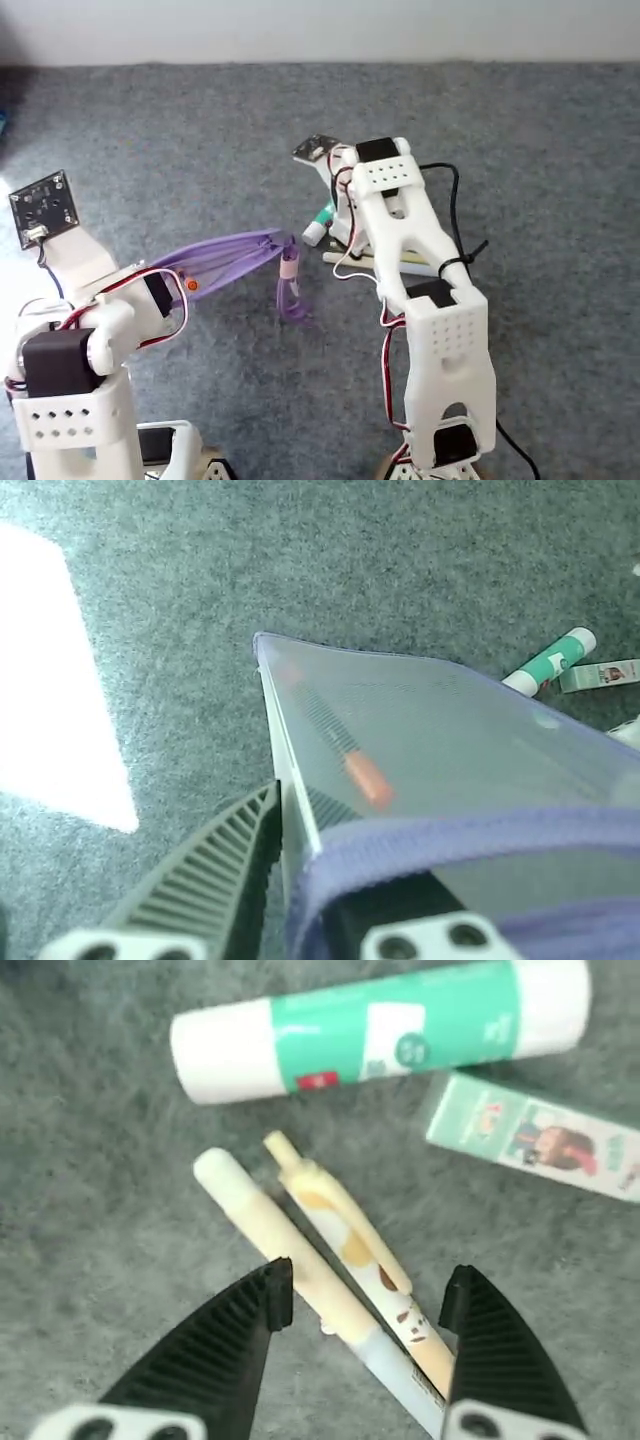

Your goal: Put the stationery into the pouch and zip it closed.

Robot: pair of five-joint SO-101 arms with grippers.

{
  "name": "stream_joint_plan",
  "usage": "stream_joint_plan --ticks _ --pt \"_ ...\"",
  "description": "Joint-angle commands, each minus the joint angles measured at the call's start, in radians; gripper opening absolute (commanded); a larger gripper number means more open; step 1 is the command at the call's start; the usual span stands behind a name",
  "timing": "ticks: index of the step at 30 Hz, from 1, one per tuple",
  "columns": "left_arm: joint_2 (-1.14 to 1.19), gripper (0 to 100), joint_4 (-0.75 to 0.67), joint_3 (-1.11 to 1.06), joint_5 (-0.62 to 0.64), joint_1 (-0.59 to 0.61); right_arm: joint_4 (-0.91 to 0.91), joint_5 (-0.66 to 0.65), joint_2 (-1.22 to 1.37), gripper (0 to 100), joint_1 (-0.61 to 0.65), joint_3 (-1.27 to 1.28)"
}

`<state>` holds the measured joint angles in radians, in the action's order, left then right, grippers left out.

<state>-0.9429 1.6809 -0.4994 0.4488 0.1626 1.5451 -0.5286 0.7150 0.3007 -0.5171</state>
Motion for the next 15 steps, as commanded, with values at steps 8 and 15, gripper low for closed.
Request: stream_joint_plan --ticks 8,15 --pt "-0.005 1 0.0 0.007 0.011 0.002 0.015 -0.008 0.102 24.0 0.042 -0.049" --pt "-0.005 1 0.0 0.007 0.011 0.002 -0.019 -0.012 0.113 0.5 0.012 -0.048"
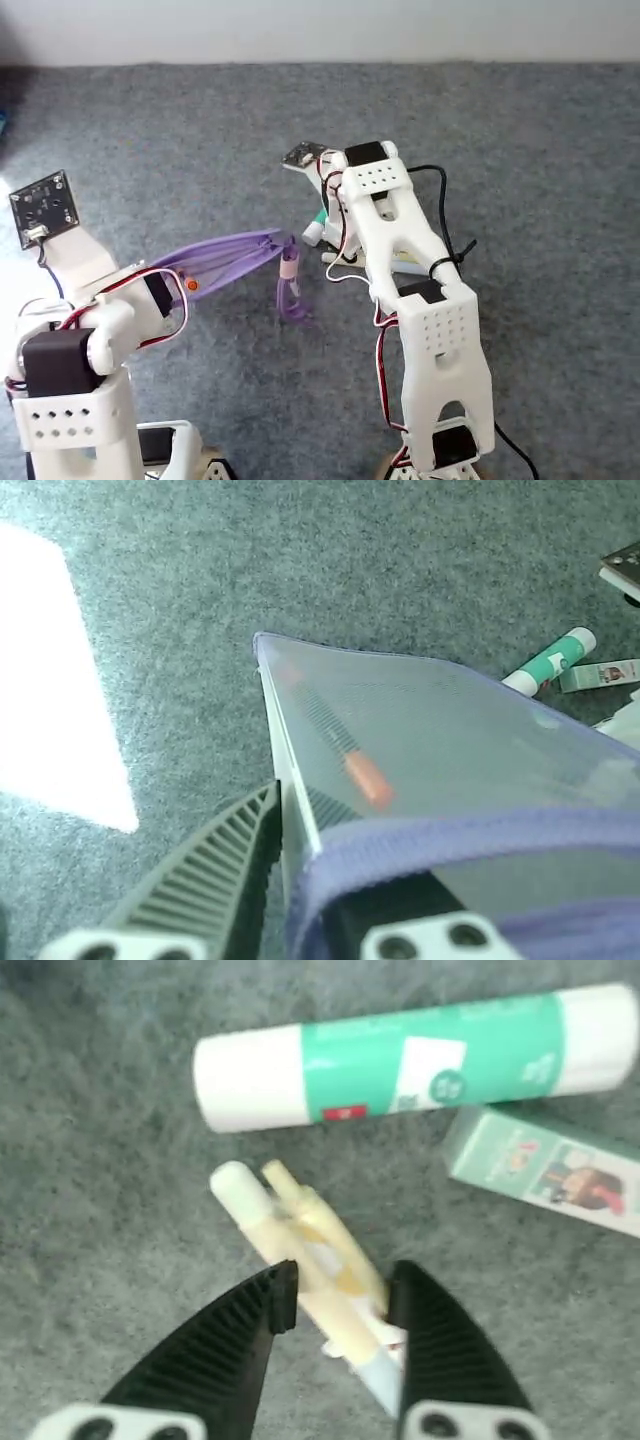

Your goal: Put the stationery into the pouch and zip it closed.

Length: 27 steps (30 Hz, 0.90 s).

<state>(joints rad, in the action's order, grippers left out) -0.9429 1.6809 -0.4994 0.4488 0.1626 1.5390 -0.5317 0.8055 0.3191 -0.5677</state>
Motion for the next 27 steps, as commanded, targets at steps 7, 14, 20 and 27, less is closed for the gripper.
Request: stream_joint_plan --ticks 7,14,20,27 --pt "-0.005 1 0.0 0.007 0.011 0.002 -0.018 -0.009 0.013 0.8 -0.062 0.003" --pt "-0.005 1 0.0 0.007 0.011 0.0 -0.005 -0.009 0.013 4.6 -0.101 0.003" --pt "-0.005 1 -0.002 0.007 0.011 0.0 -0.001 -0.009 0.022 19.5 -0.056 0.003" --pt "-0.005 1 -0.002 0.007 0.011 0.0 -0.074 -0.009 0.024 10.8 -0.087 0.005"
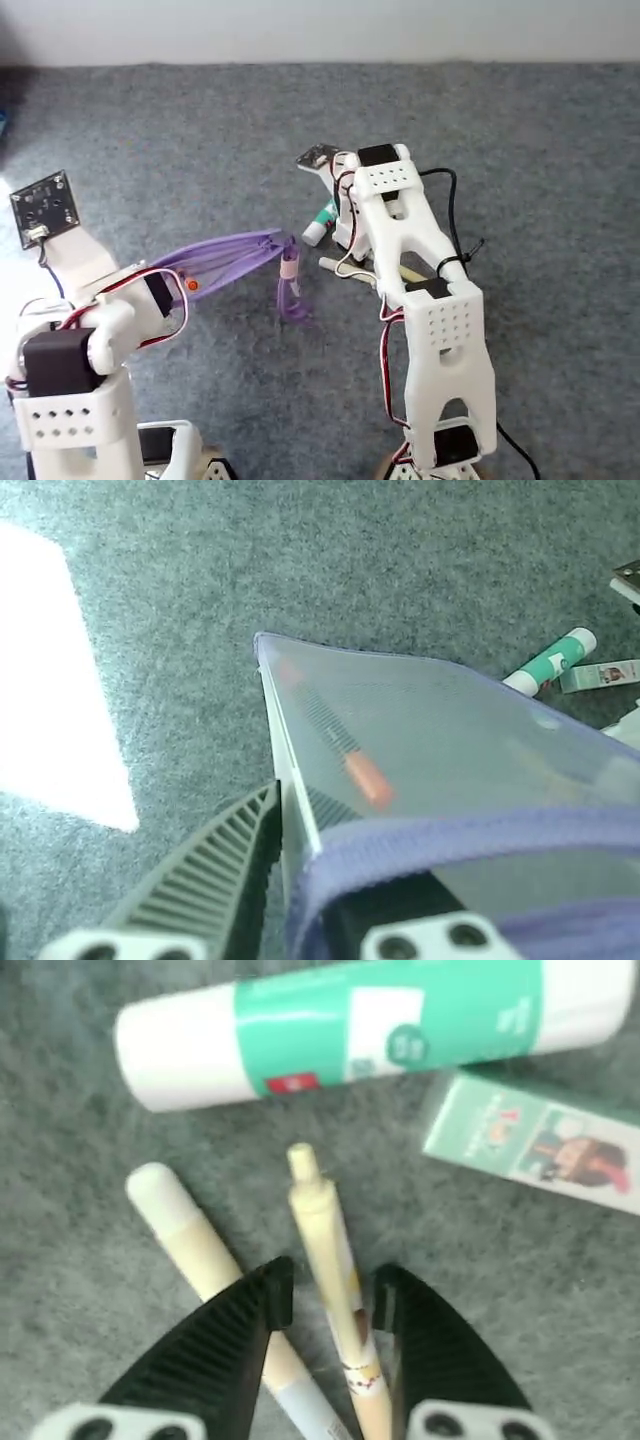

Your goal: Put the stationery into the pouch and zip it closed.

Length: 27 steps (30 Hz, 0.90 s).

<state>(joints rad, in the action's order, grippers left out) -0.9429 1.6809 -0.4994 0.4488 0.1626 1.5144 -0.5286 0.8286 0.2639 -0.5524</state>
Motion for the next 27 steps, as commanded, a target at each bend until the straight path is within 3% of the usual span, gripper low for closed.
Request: stream_joint_plan --ticks 1,4,11,19,27 --pt "-0.005 1 -0.002 0.007 0.011 0.0 -0.058 -0.012 0.001 8.3 -0.041 -0.011" --pt "-0.005 1 -0.002 0.007 0.011 0.0 -0.059 -0.014 -0.007 0.4 -0.059 -0.011" --pt "-0.005 1 -0.002 0.007 0.011 0.0 0.002 -0.012 -0.134 0.8 -0.087 -0.014" --pt "-0.005 1 -0.009 0.007 0.011 0.0 0.202 -0.002 -0.438 0.8 -0.142 -0.018" --pt "-0.003 1 -0.014 0.007 0.011 0.0 0.28 0.126 -0.831 0.8 -0.15 0.006"
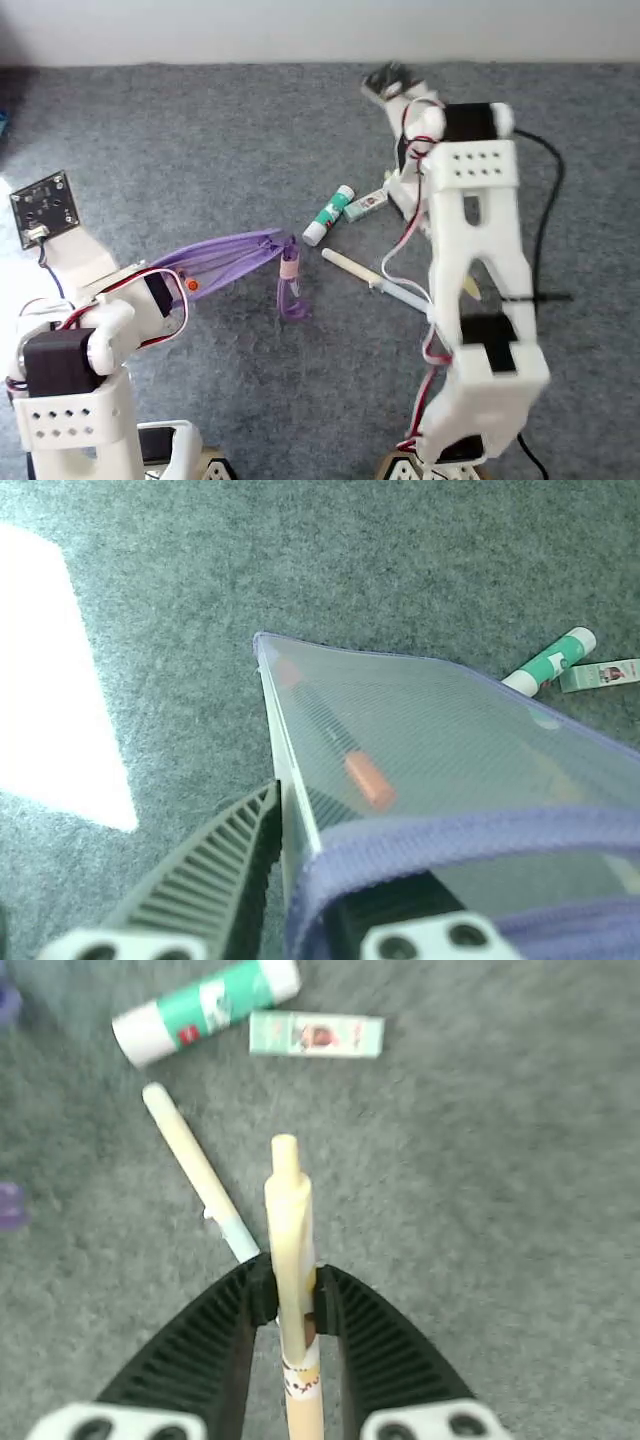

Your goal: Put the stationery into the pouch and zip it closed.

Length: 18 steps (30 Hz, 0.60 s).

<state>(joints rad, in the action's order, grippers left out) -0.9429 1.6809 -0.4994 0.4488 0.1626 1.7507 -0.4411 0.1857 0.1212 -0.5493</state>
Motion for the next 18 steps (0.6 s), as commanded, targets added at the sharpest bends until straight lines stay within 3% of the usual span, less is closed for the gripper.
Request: stream_joint_plan --ticks 1,9,18 --pt "-0.003 1 -0.014 0.007 0.011 0.0 0.044 0.04 -0.24 0.8 0.005 0.02" --pt "-0.005 1 -0.014 0.007 0.011 0.0 0.044 0.232 -0.687 0.8 0.162 0.199" --pt "-0.005 1 -0.014 0.007 0.011 0.0 -0.108 0.563 -0.929 0.8 0.526 0.285"
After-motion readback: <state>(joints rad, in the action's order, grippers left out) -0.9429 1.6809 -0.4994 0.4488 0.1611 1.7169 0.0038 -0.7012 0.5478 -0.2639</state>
